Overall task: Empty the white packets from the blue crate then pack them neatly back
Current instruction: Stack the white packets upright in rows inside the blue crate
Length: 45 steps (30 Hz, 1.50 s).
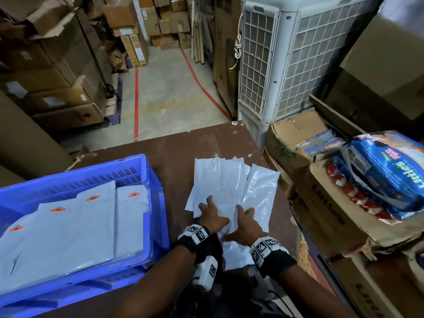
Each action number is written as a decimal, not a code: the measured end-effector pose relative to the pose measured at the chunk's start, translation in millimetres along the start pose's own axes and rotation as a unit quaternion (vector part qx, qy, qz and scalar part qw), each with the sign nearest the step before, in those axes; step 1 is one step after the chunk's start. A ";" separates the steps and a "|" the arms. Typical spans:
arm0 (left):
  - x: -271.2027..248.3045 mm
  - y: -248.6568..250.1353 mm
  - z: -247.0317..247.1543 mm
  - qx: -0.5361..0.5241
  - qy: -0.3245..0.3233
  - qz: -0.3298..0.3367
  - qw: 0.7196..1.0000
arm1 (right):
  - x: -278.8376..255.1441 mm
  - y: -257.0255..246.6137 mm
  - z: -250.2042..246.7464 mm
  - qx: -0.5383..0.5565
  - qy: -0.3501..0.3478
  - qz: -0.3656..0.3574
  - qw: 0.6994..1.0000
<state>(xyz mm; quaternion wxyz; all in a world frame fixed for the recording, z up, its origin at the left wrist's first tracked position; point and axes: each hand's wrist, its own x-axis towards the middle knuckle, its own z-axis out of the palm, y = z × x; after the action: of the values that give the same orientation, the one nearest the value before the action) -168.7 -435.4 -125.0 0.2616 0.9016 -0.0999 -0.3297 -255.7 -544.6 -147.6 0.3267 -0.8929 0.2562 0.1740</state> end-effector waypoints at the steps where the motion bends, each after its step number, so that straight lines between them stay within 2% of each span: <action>1: 0.8 -2.6 2.7 -0.011 0.011 -0.010 1.000 | -0.3 1.4 -0.4 0.010 0.002 -0.007 1.000; 4: 1.9 -11.5 6.4 -0.105 0.039 -0.009 0.994 | -1.8 7.9 -7.1 0.058 0.007 -0.017 0.998; 8: 4.8 -21.6 6.2 -0.233 0.037 -0.010 0.972 | -6.7 17.3 -27.2 0.213 -0.010 -0.022 0.977; 13: -9.4 0.5 -14.0 -0.331 0.031 0.059 0.941 | -3.6 25.1 -50.6 0.261 -0.014 -0.044 0.964; 17: -22.7 22.2 -33.1 -0.386 0.051 0.086 0.917 | -2.2 11.7 -71.5 0.267 0.040 -0.083 0.959; 20: -33.1 37.3 -48.5 -0.456 0.073 0.130 0.877 | -2.9 0.8 -90.6 0.275 0.098 -0.120 0.949; 22: -34.3 41.0 -55.0 -0.526 0.079 0.111 0.840 | -9.2 -6.4 -101.9 0.257 0.156 -0.157 0.941; 24: -33.2 42.4 -61.5 -0.577 0.051 0.067 0.812 | -15.8 -11.9 -107.9 0.230 0.214 -0.230 0.921; 26: -33.1 42.3 -65.0 -0.586 -0.016 0.017 0.810 | -19.0 -12.9 -108.1 0.183 0.254 -0.310 0.898; 28: -36.1 41.5 -63.0 -0.538 -0.062 -0.014 0.840 | -19.6 -9.1 -103.1 0.131 0.259 -0.361 0.886; 30: -35.8 36.8 -55.7 -0.505 -0.060 -0.022 0.861 | -18.6 -2.3 -95.9 0.084 0.242 -0.381 0.888; 37: -34.3 19.3 -38.4 -0.530 -0.076 -0.040 0.844 | -21.1 29.7 -75.2 0.024 0.223 -0.369 0.902; 40: -35.0 14.9 -31.8 -0.536 -0.049 -0.034 0.842 | -16.6 46.4 -70.8 0.019 0.233 -0.347 0.908; 45: -26.6 6.5 -22.8 -0.497 -0.040 -0.031 0.866 | -27.3 56.0 -69.8 0.124 0.217 -0.304 0.919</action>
<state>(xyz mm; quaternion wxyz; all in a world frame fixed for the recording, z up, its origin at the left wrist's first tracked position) -174.3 -422.3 -92.3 0.6606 0.6407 0.0947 -0.3797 -299.7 -618.9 -111.6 0.4084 -0.8961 0.0565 -0.1645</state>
